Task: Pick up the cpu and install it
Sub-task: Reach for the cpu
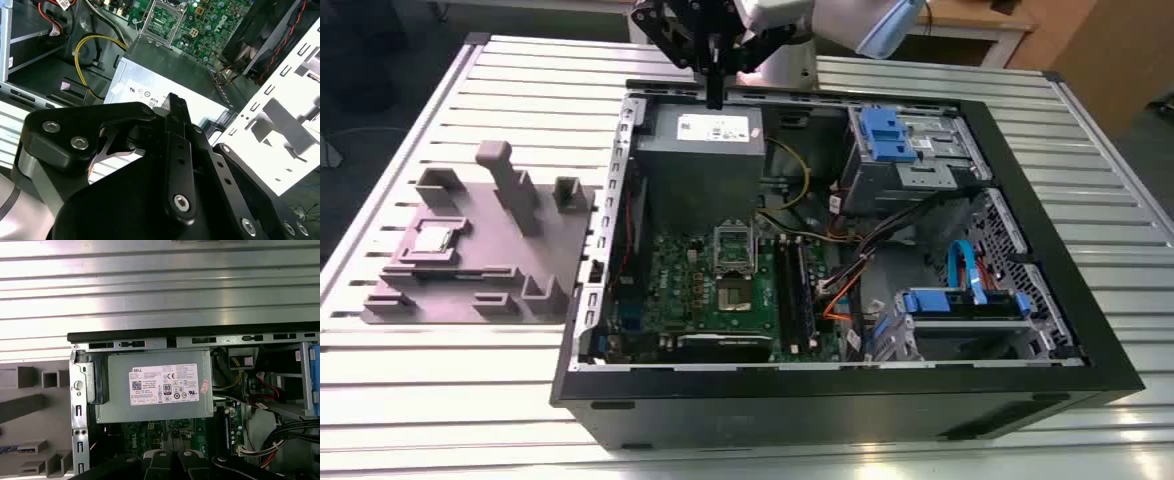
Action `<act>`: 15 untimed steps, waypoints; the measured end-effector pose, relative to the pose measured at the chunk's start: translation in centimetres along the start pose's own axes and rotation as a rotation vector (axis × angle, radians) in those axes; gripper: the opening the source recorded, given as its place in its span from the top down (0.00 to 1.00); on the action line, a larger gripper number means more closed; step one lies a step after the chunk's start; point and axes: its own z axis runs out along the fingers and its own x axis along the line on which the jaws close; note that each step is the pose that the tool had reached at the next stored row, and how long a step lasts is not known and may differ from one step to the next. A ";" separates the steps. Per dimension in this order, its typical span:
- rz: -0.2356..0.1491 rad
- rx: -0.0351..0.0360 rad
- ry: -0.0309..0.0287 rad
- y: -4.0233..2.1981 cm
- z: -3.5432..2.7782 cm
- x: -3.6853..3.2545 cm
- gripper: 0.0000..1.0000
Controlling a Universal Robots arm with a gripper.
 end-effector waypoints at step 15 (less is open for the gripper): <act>0.000 0.0000 0.0000 -0.03 0.00 0.36 0.90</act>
